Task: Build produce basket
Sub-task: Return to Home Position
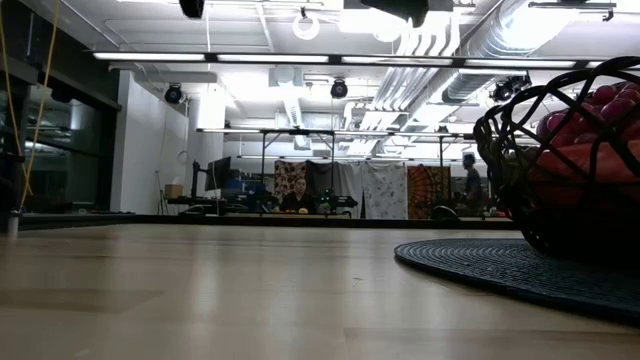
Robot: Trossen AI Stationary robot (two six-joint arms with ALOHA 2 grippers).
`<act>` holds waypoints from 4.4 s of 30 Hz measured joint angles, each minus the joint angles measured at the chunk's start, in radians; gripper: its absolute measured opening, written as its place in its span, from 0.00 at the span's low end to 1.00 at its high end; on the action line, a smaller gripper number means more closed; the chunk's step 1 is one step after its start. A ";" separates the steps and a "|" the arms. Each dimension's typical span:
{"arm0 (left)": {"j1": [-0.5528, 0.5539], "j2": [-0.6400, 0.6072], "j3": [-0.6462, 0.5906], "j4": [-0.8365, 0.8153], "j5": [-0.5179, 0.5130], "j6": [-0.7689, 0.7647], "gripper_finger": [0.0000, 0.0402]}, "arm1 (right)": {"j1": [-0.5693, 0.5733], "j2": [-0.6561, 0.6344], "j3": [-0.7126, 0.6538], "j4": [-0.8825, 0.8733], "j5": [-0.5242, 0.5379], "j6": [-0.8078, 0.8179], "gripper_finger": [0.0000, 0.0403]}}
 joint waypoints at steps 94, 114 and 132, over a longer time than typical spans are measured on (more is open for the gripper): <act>-0.156 -0.816 -0.760 0.306 0.089 -0.031 0.00 | 0.000 0.001 0.001 -0.061 0.008 0.267 0.99; -0.155 -0.804 -0.757 -0.078 0.061 0.036 0.00 | 0.000 0.001 0.001 -0.104 0.008 0.267 0.99; -0.155 -0.790 -0.757 -0.079 0.048 0.022 0.00 | -0.005 0.001 0.001 -0.118 0.008 0.413 0.99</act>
